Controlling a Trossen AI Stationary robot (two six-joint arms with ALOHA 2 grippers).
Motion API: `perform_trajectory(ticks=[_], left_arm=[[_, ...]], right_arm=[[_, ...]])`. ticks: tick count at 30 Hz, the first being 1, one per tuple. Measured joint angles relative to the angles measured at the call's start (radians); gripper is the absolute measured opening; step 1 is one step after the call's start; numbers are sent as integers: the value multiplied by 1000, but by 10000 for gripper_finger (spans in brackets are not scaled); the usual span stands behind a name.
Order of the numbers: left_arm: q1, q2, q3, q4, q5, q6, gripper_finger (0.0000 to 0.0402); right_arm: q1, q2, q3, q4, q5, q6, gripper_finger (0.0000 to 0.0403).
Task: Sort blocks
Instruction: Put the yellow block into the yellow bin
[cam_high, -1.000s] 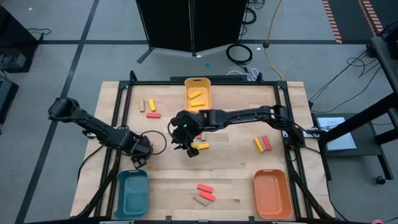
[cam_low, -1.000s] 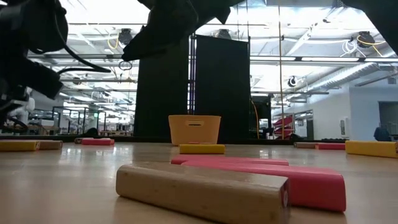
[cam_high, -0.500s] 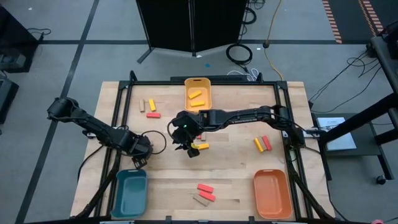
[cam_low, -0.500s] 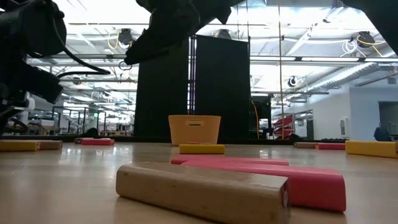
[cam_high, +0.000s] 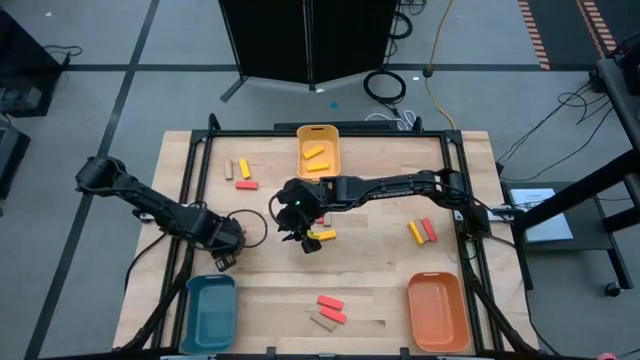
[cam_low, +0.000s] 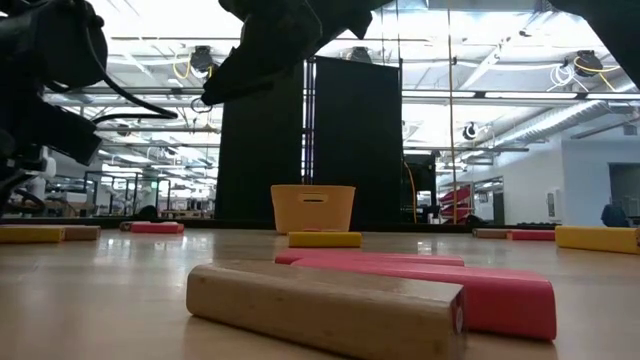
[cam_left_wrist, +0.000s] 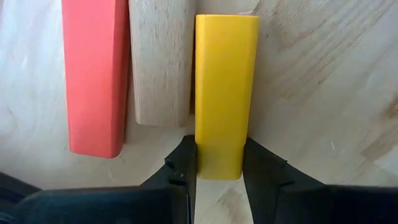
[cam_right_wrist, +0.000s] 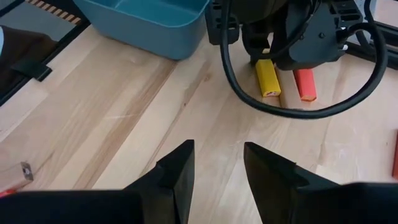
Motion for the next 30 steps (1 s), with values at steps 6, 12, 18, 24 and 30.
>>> perform_trajectory(ticks=[6, 12, 18, 24, 30], left_arm=[[0, -37, 36, -5, 16, 46, 84], [0, -102, 76, -56, -32, 58, 84], [0, -195, 132, -50, -184, 134, 84], [1, -266, 170, -14, -387, 227, 84], [1, -281, 171, 39, -460, 314, 84]], right_arm=[[-10, 0, 0, -11, 0, 1, 132], [-24, 0, 0, -14, -1, 26, 132], [-27, 0, 0, 28, -3, 27, 132], [-27, 0, 1, 102, -1, 22, 133], [-31, 0, 1, 190, 4, 30, 169]])
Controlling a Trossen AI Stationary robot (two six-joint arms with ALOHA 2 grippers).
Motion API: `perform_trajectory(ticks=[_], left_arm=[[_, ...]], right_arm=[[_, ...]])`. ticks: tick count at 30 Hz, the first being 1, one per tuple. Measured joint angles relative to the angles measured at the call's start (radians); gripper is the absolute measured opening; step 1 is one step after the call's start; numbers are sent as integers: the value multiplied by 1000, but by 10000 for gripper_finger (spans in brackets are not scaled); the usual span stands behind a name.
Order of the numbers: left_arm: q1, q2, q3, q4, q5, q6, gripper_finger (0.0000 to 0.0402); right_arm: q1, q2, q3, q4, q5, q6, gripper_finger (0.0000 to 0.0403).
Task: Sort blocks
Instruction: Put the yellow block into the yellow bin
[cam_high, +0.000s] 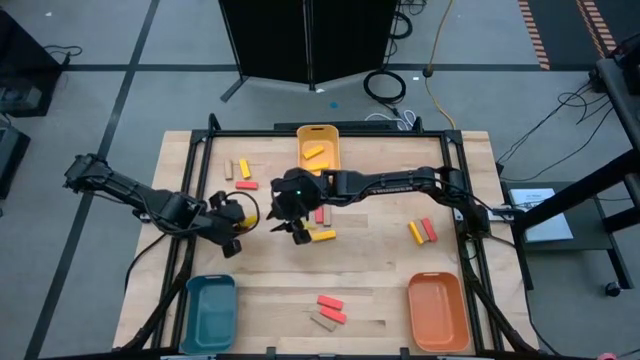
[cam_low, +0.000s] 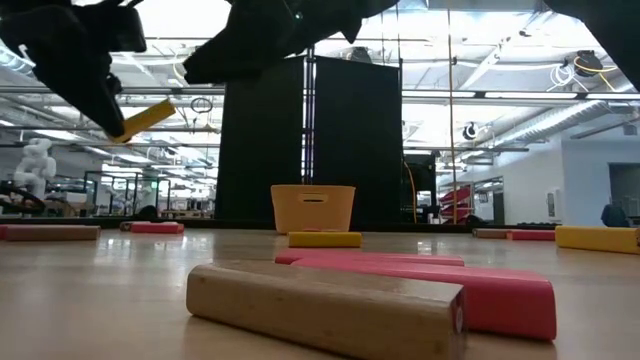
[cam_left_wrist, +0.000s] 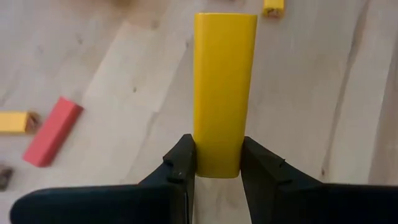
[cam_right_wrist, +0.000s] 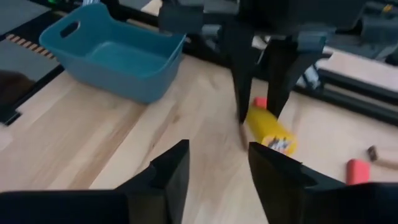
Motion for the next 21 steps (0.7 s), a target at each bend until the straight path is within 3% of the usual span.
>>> perform_trajectory(ticks=[11, 15, 21], left_arm=[[6, 2, 0, 137, -98, 168, 84], [24, 2, 0, 202, -119, 241, 84], [38, 2, 0, 234, -123, 287, 84]], right_arm=[[-2, 0, 0, 73, 105, 8, 317], [-5, 0, 0, 75, 107, 27, 333], [-9, 0, 0, 76, 157, 44, 322]])
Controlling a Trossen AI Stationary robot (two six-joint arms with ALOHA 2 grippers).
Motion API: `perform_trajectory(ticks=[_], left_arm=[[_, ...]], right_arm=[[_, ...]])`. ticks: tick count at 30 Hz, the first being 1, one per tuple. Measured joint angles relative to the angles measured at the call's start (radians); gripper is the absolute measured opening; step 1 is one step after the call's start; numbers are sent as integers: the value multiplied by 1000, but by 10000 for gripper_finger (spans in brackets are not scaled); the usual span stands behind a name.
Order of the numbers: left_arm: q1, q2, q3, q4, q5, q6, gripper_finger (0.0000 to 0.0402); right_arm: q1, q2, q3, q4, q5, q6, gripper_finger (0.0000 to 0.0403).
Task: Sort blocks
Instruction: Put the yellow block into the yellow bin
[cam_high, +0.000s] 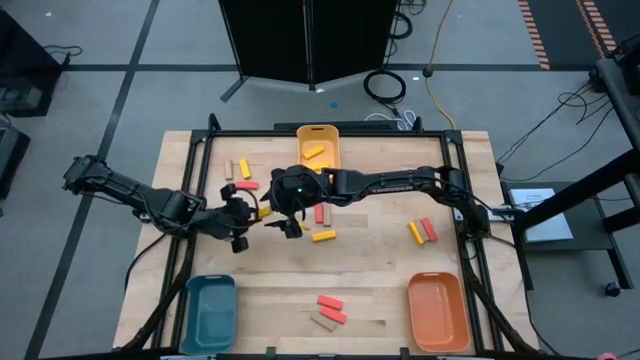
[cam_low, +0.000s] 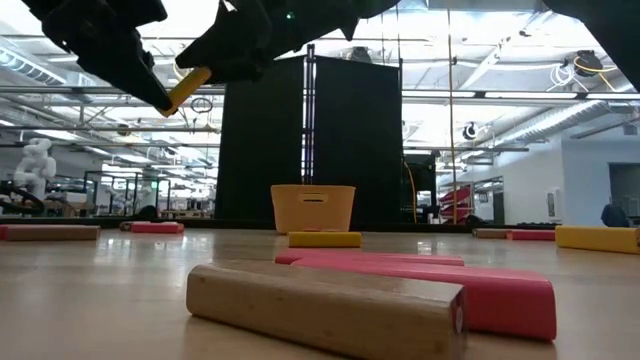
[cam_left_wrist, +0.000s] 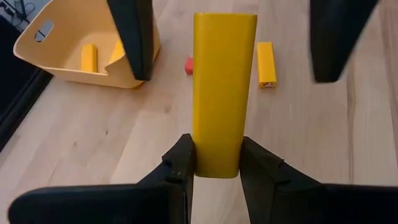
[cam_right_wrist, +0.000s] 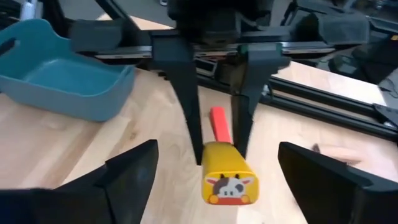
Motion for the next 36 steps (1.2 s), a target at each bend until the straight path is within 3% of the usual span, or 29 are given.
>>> perform_trajectory(ticks=[8, 20, 30, 36], left_arm=[[0, 0, 0, 5, -18, 9, 84], [0, 0, 0, 47, -42, 49, 97], [0, -5, 0, -28, -40, -53, 166], [-1, -55, 58, -216, -29, -143, 180]], right_arm=[[-5, 0, 0, 5, 3, 5, 256], [-5, 0, 0, 6, 0, -17, 73], [-38, -35, 0, -92, -12, 5, 72], [-146, -77, 0, -226, -11, 12, 72]])
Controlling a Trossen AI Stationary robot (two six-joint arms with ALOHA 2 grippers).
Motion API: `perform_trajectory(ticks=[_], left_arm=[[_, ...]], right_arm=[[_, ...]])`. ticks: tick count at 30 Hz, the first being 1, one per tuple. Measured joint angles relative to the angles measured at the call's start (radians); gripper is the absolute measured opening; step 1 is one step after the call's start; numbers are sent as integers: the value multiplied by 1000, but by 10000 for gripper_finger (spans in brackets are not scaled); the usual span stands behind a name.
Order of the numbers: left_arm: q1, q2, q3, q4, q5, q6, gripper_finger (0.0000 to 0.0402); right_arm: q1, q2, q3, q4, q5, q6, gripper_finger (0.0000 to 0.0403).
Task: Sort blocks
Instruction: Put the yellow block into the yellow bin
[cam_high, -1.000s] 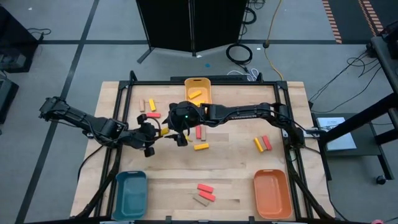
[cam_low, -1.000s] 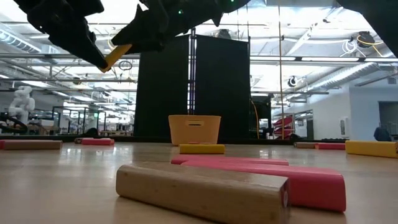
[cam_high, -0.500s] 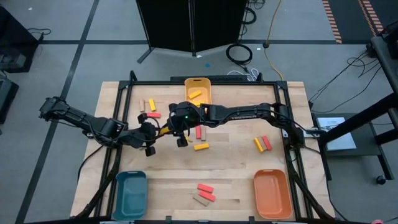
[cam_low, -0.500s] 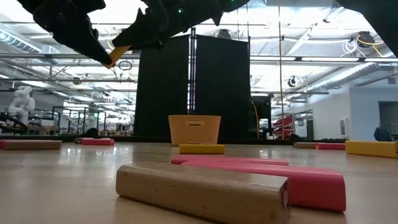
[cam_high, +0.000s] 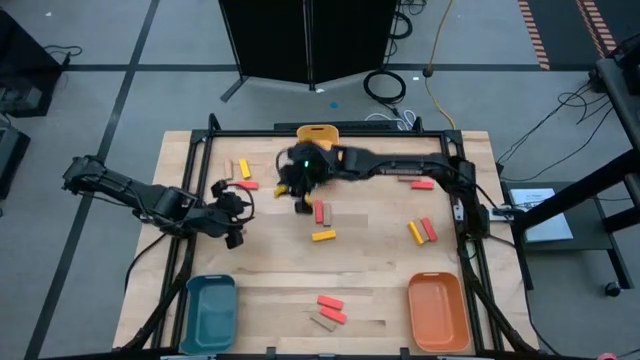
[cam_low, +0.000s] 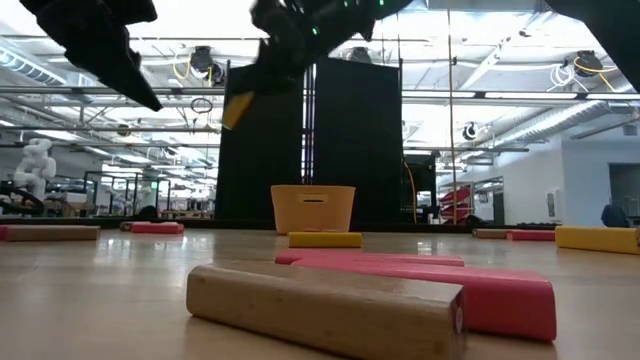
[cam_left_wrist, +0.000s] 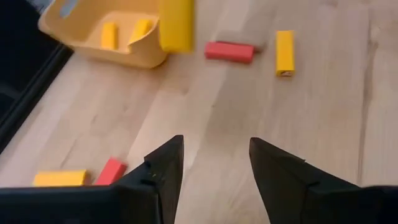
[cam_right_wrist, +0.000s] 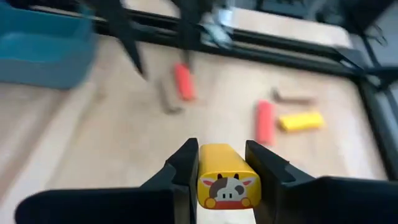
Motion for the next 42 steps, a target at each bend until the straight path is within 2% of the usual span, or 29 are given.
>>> perform_trajectory(ticks=[6, 14, 18, 25, 35, 42], left_arm=[[-2, -80, 13, -197, -68, -187, 181], [-14, -130, -61, -188, -202, -226, 182], [-14, -129, -61, -152, -224, -226, 182], [-14, -127, -61, -93, -224, -219, 182], [-14, -127, -61, -65, -224, -227, 182], [-14, -127, -61, 23, -224, -231, 182]], right_arm=[[-188, 0, 0, -86, 5, 52, 72], [-334, 6, 0, -136, 58, 98, 72], [-368, 39, 0, -139, 63, 146, 72], [-352, 122, -1, -190, 52, 154, 73], [-320, 120, -1, -218, 52, 153, 205], [-318, 116, -1, -249, 61, 145, 237]])
